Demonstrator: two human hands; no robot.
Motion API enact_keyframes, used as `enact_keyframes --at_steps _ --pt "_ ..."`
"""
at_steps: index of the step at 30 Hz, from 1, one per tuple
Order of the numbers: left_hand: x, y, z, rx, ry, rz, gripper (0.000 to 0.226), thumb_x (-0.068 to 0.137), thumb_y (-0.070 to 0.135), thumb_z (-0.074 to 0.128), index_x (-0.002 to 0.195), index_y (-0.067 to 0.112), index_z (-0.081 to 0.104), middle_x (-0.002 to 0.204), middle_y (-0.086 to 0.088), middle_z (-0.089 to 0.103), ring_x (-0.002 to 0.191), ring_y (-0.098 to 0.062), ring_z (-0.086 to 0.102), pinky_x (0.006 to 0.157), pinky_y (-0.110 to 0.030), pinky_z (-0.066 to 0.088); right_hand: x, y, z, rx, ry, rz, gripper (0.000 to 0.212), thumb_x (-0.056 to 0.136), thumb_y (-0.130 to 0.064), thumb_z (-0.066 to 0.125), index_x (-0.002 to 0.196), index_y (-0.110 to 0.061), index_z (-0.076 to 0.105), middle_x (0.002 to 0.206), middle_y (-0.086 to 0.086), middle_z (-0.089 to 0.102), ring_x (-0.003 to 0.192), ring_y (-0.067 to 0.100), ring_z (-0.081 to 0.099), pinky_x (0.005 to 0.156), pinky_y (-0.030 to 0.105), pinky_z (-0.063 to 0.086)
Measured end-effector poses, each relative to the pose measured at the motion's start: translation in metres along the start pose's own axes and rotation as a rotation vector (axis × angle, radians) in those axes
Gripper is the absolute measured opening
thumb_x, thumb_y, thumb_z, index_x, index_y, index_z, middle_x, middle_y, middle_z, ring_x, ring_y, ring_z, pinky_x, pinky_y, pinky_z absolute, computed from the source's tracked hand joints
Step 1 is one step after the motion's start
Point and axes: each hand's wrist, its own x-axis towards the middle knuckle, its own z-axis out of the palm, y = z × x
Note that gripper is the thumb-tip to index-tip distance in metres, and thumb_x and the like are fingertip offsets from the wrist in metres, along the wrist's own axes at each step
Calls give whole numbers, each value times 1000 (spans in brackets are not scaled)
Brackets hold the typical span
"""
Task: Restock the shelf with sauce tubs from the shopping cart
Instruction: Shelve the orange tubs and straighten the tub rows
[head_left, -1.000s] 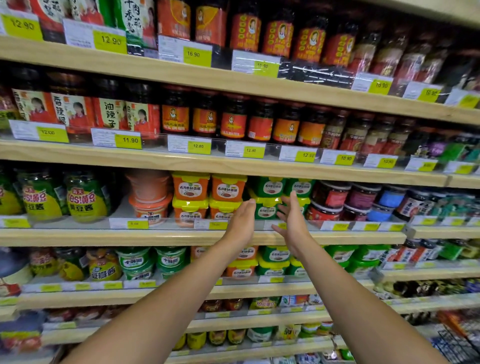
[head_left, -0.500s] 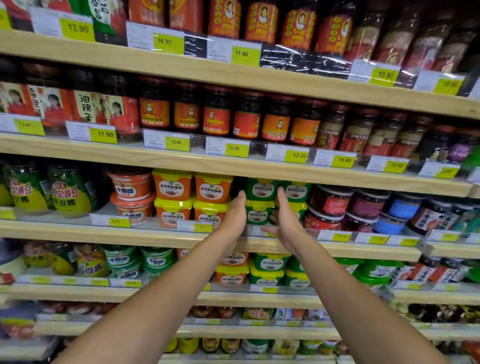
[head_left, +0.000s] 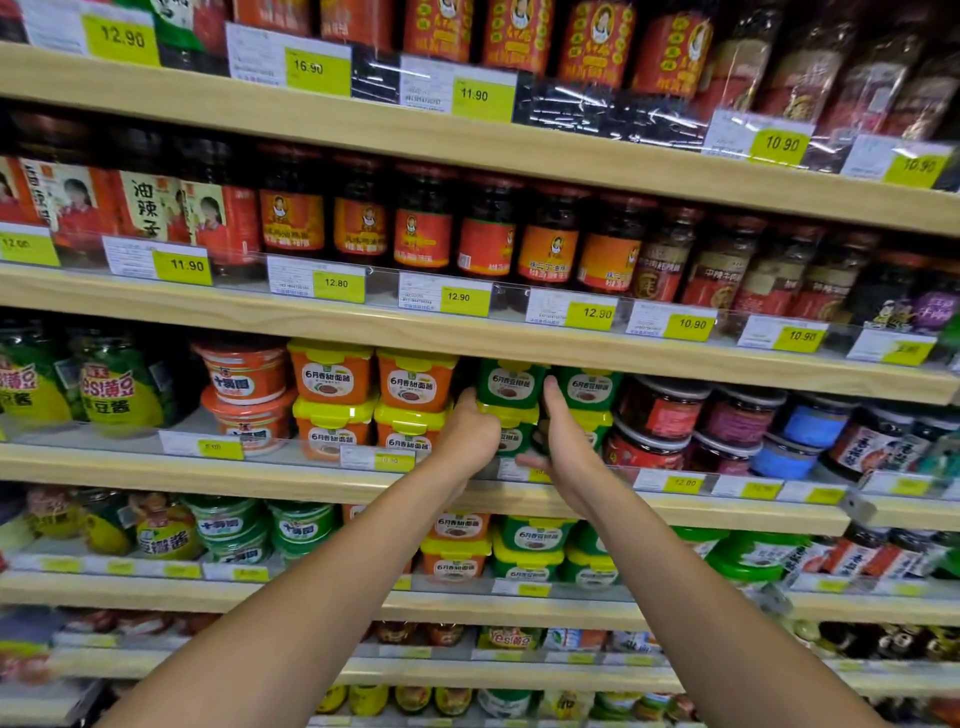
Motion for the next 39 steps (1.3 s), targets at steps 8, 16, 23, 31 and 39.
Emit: enact_keyframes --at_steps 8,16,23,31,39 --pt "1 -1 -3 -46 -32 30 57 94 -2 49 144 25 48 120 3 60 115 -19 57 96 -35 50 0 2 -2 28 1 34 65 92 -76 40 147 -42 43 148 -5 49 135 17 45 84 40 59" --pt "-18 9 -6 -137 -58 7 58 95 -10 42 133 34 44 115 2 62 108 -25 66 89 -39 61 -11 1 -3 -44 -44 1 65 95 -74 33 151 -42 37 153 -3 43 126 14 46 80 36 55" --pt "-35 11 -10 -149 -33 23 47 91 -6 45 120 30 50 107 4 66 103 -24 66 93 -49 59 -27 2 1 -49 -79 -12 68 92 -77 35 150 -42 39 154 -6 44 136 16 45 87 39 54" --pt "-47 11 -9 -169 -32 23 51 89 -5 50 123 33 50 111 6 65 111 -19 61 105 -47 51 -39 0 -1 -39 -86 -22 69 94 -74 35 155 -40 31 161 -4 34 145 19 35 95 39 50" --pt "-87 -6 28 -279 218 75 44 105 20 42 148 29 43 147 9 45 133 -13 44 105 -34 39 -42 5 -12 -15 -74 -49 70 100 -67 29 158 -28 27 162 1 31 146 19 34 98 36 49"
